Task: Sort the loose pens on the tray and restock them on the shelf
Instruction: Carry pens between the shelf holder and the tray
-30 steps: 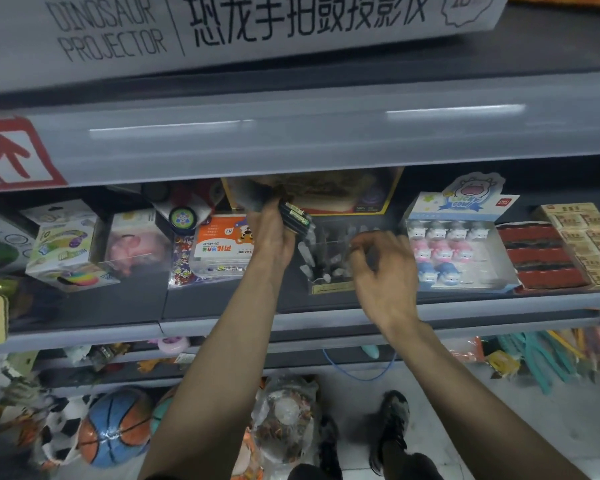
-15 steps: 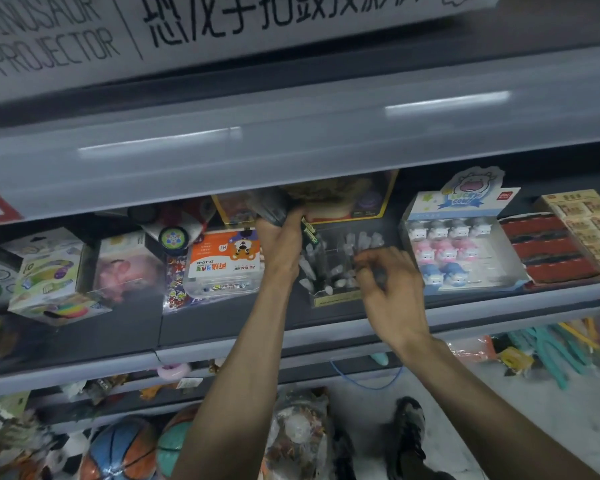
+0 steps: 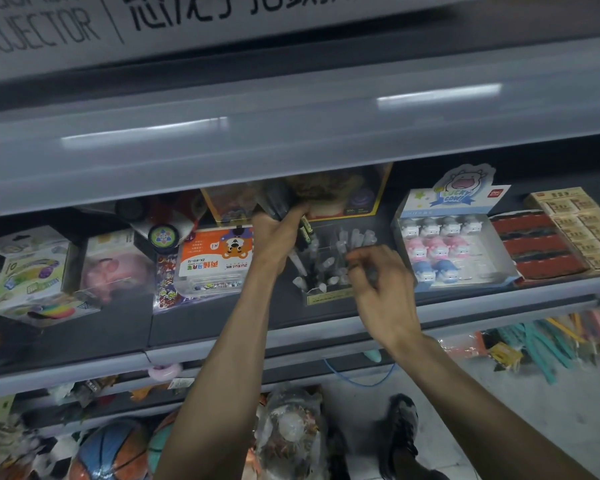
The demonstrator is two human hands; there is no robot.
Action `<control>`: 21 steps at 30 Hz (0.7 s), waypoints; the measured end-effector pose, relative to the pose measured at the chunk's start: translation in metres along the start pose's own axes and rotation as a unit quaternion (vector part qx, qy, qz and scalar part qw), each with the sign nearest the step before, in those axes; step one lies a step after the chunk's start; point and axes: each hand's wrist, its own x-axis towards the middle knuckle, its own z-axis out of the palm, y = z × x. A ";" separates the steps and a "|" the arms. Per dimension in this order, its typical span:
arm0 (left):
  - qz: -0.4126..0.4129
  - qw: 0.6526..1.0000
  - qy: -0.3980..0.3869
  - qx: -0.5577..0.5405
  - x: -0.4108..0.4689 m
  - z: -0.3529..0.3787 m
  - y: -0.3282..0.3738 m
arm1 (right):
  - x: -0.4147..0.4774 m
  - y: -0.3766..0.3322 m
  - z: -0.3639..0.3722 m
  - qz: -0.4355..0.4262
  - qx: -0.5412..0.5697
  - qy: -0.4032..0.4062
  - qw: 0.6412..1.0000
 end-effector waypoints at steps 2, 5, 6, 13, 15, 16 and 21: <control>0.021 0.998 -0.026 0.046 -0.001 -0.001 0.000 | 0.000 0.000 0.000 0.000 0.000 0.001 1.000; 0.042 0.994 -0.055 0.085 -0.007 0.001 -0.001 | -0.002 0.000 -0.001 -0.001 -0.001 -0.002 1.000; 0.047 0.994 -0.054 0.087 -0.007 0.001 -0.002 | -0.002 0.000 -0.001 -0.001 0.000 -0.004 1.000; 0.049 0.990 -0.111 0.071 -0.002 -0.012 -0.010 | -0.003 0.000 0.000 0.007 0.008 -0.002 1.000; 0.049 0.989 -0.128 0.064 -0.002 -0.014 -0.011 | -0.004 -0.001 0.000 0.008 0.013 -0.003 1.000; 0.053 0.987 -0.136 0.064 -0.002 -0.014 -0.010 | -0.004 -0.001 0.001 0.008 0.016 -0.004 1.000; 0.050 0.981 -0.178 0.054 -0.005 -0.016 -0.010 | -0.003 -0.001 0.003 0.010 0.022 -0.007 1.000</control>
